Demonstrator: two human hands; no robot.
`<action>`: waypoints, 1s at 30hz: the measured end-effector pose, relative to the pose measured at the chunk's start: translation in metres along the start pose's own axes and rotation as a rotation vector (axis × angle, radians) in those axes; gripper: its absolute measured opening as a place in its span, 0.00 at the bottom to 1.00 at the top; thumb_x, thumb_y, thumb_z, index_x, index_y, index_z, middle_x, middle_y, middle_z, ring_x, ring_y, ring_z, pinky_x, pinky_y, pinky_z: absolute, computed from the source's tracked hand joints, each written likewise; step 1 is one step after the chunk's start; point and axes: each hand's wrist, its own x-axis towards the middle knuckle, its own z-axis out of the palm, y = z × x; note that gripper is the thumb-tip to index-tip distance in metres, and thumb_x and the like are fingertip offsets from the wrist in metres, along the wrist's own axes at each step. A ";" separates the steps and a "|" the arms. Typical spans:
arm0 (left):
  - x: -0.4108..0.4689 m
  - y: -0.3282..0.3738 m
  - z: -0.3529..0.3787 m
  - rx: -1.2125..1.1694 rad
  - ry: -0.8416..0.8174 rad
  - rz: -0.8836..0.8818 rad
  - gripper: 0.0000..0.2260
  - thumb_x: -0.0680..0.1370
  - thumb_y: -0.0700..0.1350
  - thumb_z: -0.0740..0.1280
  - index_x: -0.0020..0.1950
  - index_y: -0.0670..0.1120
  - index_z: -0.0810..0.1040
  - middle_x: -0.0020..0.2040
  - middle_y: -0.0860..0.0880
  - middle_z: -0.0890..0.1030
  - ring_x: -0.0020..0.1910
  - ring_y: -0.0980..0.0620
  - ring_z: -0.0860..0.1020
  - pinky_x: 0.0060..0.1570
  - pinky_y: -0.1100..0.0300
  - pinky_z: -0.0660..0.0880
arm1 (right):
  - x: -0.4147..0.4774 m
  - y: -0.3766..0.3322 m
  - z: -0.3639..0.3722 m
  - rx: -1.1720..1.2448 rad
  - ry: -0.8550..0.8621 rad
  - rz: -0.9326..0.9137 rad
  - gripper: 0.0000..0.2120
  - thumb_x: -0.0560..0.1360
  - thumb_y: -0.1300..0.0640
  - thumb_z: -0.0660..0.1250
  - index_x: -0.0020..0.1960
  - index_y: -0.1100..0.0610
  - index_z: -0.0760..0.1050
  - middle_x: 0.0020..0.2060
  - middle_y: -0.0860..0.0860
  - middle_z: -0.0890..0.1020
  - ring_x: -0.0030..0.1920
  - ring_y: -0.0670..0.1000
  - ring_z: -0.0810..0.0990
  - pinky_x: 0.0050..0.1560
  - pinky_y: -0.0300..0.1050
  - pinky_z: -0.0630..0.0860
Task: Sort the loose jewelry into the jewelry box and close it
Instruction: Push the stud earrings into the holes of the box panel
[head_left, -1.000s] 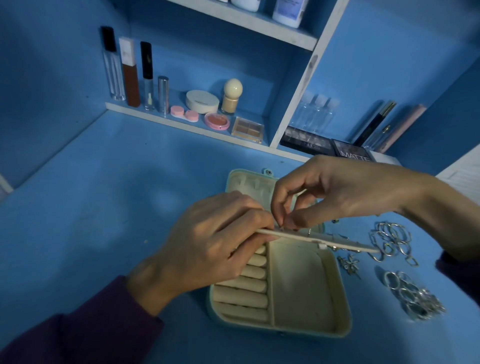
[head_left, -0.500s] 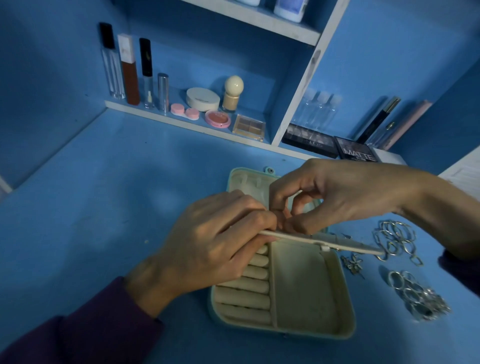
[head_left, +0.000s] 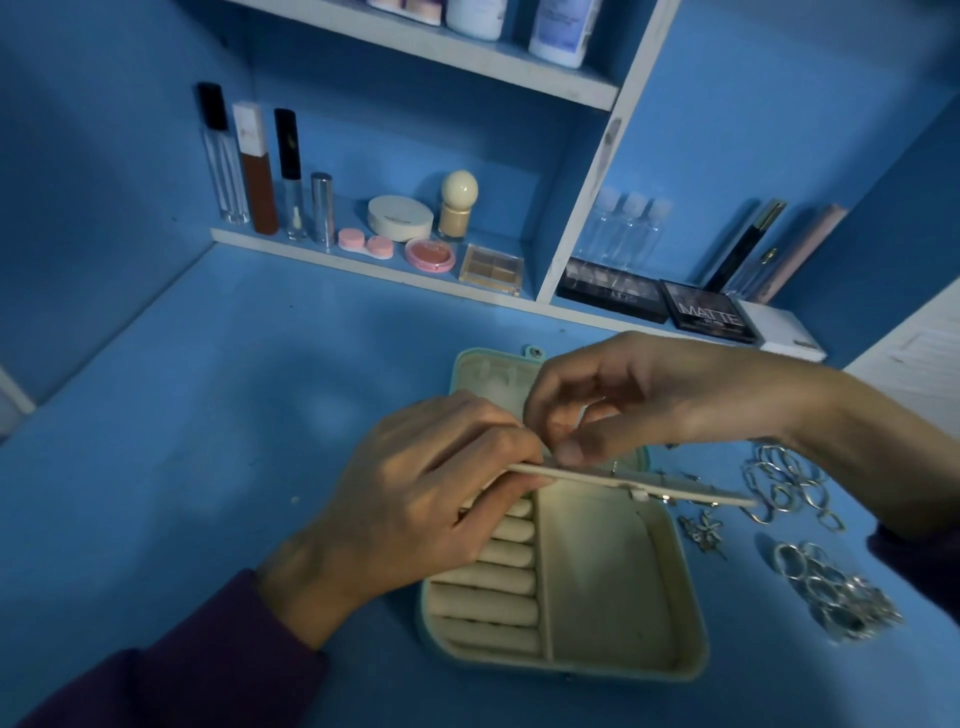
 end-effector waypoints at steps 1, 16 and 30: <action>0.000 0.000 0.000 -0.006 0.003 -0.002 0.06 0.77 0.42 0.69 0.47 0.45 0.72 0.37 0.47 0.79 0.37 0.52 0.74 0.39 0.63 0.70 | -0.002 0.004 -0.001 0.065 0.034 -0.007 0.08 0.72 0.60 0.67 0.51 0.58 0.77 0.40 0.57 0.81 0.40 0.49 0.79 0.46 0.38 0.75; 0.020 -0.009 0.013 -0.200 0.066 -0.474 0.10 0.72 0.50 0.72 0.51 0.48 0.79 0.44 0.61 0.79 0.46 0.72 0.75 0.48 0.77 0.68 | -0.027 0.047 -0.006 0.747 0.687 0.189 0.22 0.71 0.40 0.59 0.42 0.57 0.82 0.35 0.55 0.81 0.35 0.50 0.78 0.40 0.43 0.69; 0.030 -0.026 0.027 -0.535 0.037 -0.898 0.15 0.68 0.58 0.74 0.53 0.66 0.76 0.47 0.56 0.83 0.48 0.56 0.82 0.47 0.54 0.80 | -0.036 0.062 0.003 0.648 0.800 0.141 0.21 0.73 0.40 0.57 0.50 0.55 0.79 0.45 0.55 0.84 0.46 0.52 0.81 0.49 0.46 0.74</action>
